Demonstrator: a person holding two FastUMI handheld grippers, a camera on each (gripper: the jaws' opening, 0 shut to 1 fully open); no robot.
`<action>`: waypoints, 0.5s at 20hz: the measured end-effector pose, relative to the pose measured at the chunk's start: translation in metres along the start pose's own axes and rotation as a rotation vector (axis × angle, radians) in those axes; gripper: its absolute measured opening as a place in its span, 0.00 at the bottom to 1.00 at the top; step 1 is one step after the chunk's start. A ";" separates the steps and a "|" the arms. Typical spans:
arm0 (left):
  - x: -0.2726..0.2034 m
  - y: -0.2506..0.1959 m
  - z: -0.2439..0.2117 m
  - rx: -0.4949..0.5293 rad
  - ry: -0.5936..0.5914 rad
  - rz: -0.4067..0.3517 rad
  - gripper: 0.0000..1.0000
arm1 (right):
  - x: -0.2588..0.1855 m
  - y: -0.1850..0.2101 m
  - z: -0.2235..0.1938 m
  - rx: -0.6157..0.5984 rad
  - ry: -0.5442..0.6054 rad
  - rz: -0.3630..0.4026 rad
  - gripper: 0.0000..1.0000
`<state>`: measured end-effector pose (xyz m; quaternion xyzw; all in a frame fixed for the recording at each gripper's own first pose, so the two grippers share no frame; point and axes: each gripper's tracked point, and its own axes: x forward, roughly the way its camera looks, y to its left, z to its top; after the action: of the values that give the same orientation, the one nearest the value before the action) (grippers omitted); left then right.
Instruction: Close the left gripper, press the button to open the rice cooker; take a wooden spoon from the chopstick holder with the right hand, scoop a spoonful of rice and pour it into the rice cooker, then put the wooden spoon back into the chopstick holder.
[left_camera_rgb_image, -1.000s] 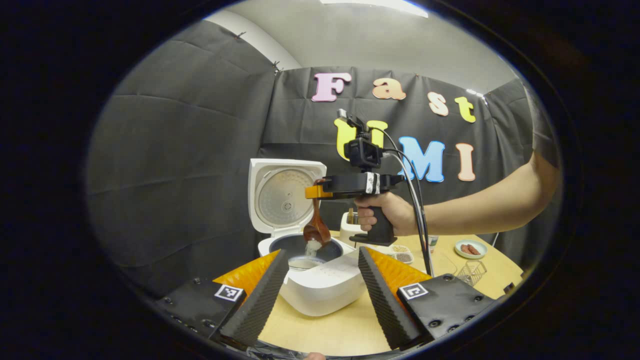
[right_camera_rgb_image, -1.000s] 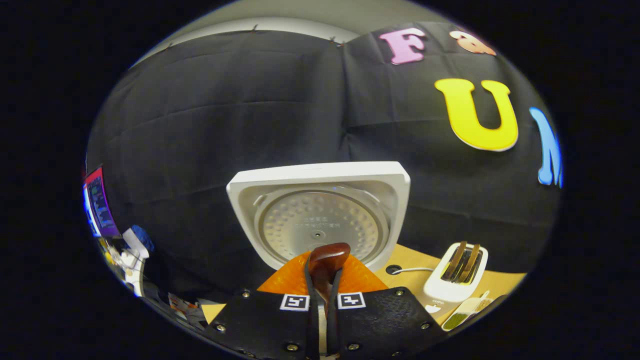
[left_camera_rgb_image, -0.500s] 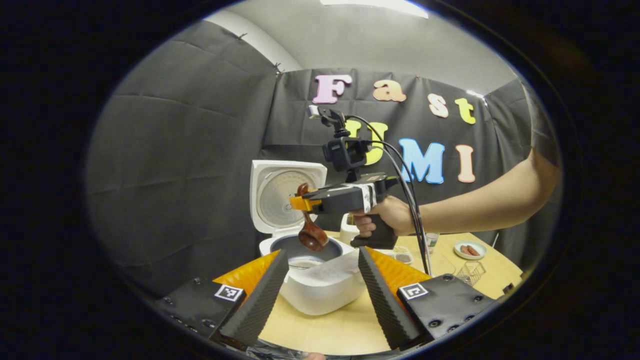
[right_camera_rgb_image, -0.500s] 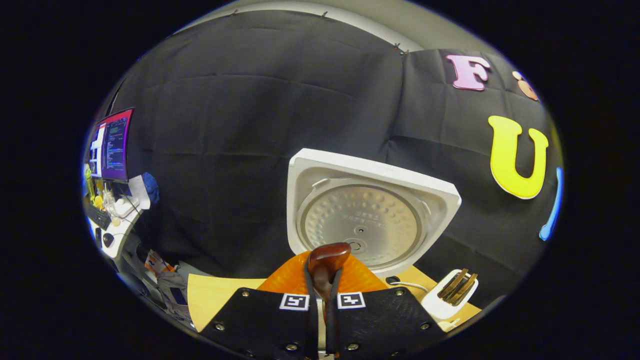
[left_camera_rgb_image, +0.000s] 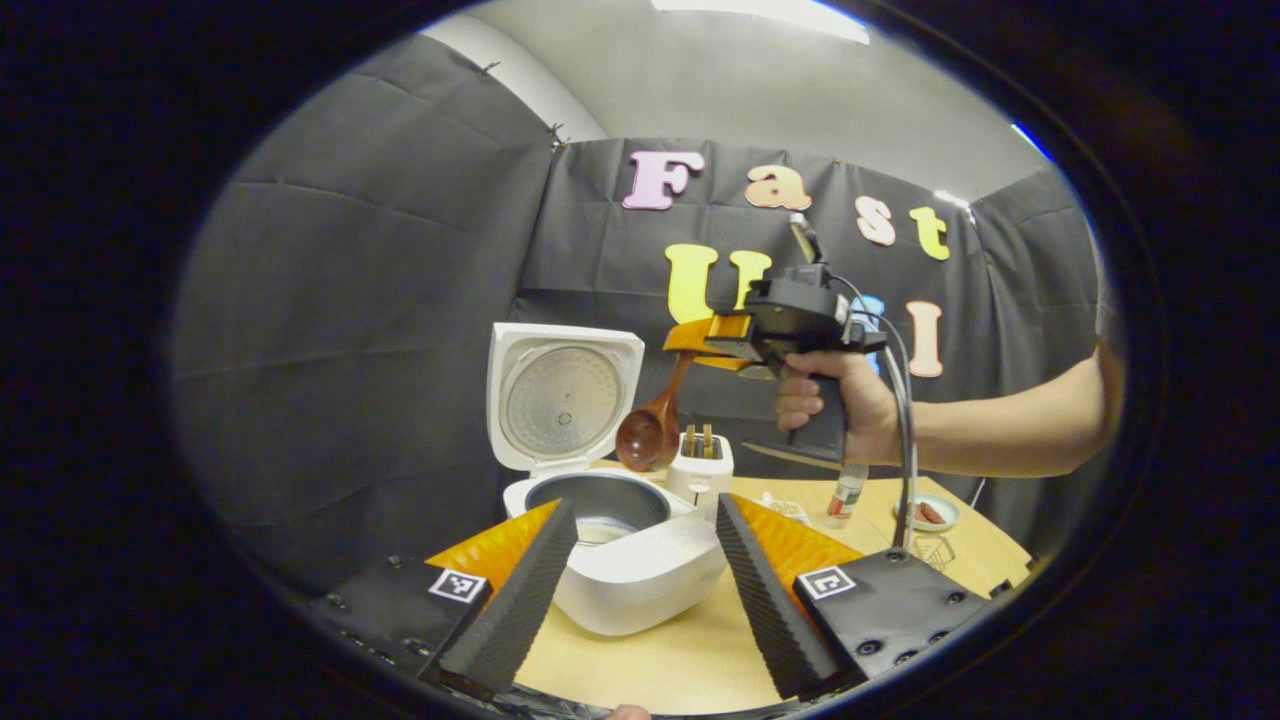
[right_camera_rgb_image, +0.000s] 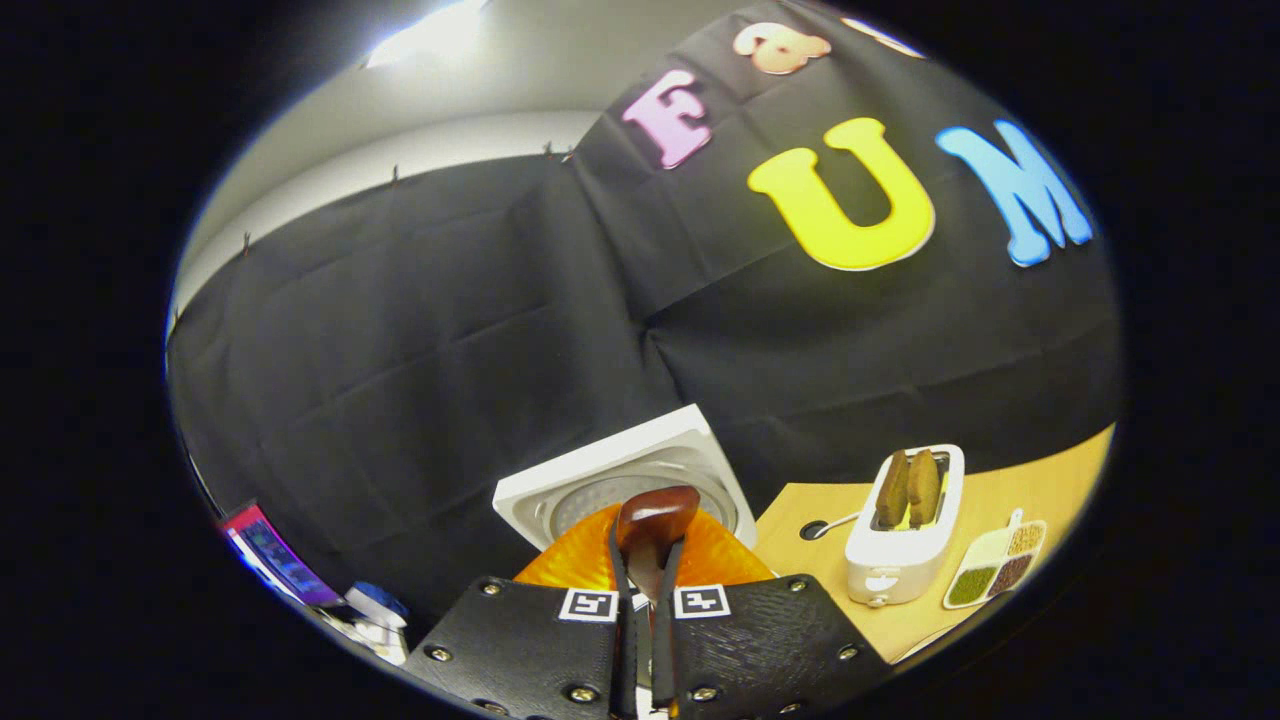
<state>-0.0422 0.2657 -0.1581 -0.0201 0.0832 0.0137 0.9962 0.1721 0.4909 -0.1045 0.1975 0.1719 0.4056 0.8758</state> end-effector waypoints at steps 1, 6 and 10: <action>0.002 -0.001 0.003 0.011 -0.005 0.004 0.98 | -0.009 -0.011 0.005 0.053 -0.011 -0.013 0.06; 0.004 -0.010 0.011 -0.013 0.004 0.002 0.97 | -0.073 -0.055 0.023 0.277 -0.093 -0.073 0.06; 0.020 -0.031 0.013 -0.030 0.013 -0.011 0.97 | -0.147 -0.097 0.039 0.382 -0.166 -0.140 0.06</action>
<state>-0.0199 0.2354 -0.1473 -0.0358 0.0892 0.0093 0.9953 0.1622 0.3109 -0.0970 0.3799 0.1865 0.2861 0.8597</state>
